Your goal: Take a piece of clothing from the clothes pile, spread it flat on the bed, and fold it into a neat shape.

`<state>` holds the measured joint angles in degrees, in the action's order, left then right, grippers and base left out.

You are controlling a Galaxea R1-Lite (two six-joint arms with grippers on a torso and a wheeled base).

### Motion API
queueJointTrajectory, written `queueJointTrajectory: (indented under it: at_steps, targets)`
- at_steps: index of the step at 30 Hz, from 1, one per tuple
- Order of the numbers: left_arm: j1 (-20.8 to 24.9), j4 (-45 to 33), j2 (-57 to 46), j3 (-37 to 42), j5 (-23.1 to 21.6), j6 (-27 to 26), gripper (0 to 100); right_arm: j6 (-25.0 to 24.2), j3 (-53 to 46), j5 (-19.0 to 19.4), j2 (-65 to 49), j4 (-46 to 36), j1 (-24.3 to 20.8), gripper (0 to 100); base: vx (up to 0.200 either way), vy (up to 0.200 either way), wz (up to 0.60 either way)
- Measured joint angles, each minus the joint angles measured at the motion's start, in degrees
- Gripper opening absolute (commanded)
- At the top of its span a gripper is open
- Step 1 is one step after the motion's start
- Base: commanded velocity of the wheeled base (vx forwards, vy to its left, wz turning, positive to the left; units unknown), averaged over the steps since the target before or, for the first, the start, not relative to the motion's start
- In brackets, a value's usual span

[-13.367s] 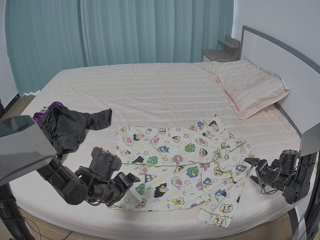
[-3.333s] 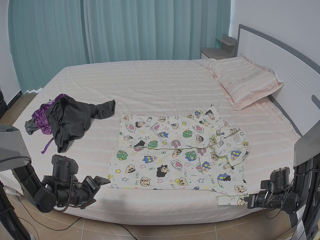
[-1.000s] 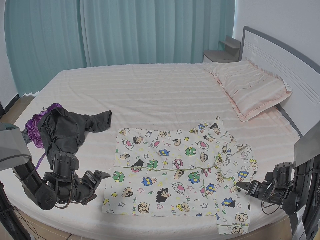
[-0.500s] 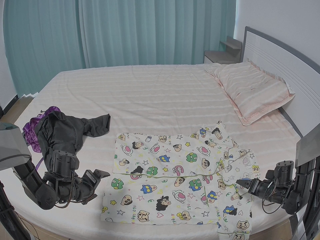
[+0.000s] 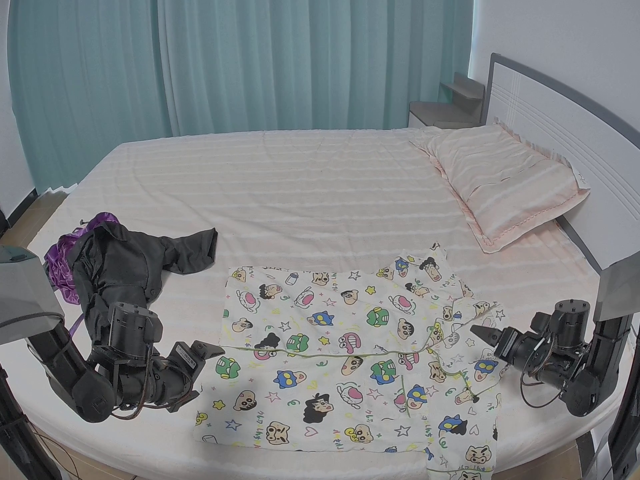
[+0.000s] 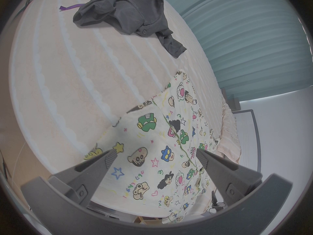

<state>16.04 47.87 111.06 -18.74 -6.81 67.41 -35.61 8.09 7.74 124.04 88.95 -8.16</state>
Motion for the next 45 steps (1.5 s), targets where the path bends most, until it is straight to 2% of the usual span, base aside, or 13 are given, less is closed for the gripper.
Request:
queueJointTrajectory:
  at_steps: [6, 19, 26, 36, 45]
  targets:
    - [-0.09, -0.02, -0.09, -0.06, -0.05, 0.07, 100, 0.00, 9.37, -0.17, 0.33, -5.32, -0.41, 100, 0.000, 0.000, 0.00]
    - [-0.65, 1.66, -0.06, -0.11, -0.16, 0.18, 100, 0.37, 41.76, 0.11, 5.16, -30.95, -1.10, 100, 0.000, 0.000, 0.00]
    - [-0.95, 4.18, 0.24, 0.09, -0.71, 0.24, 100, 4.33, 58.86, 0.27, 11.19, -44.29, -0.96, 100, 0.000, 0.000, 0.00]
    - [-1.24, 6.84, 1.97, 0.69, -1.01, 0.24, 100, 9.94, 74.97, 0.30, 21.58, -52.94, 1.90, 100, 0.000, 0.000, 0.00]
    - [-1.28, 7.33, 2.67, 1.55, -1.01, 0.33, 100, 14.08, 83.38, 1.62, 28.83, -56.55, 2.34, 100, 0.000, 0.000, 0.00]
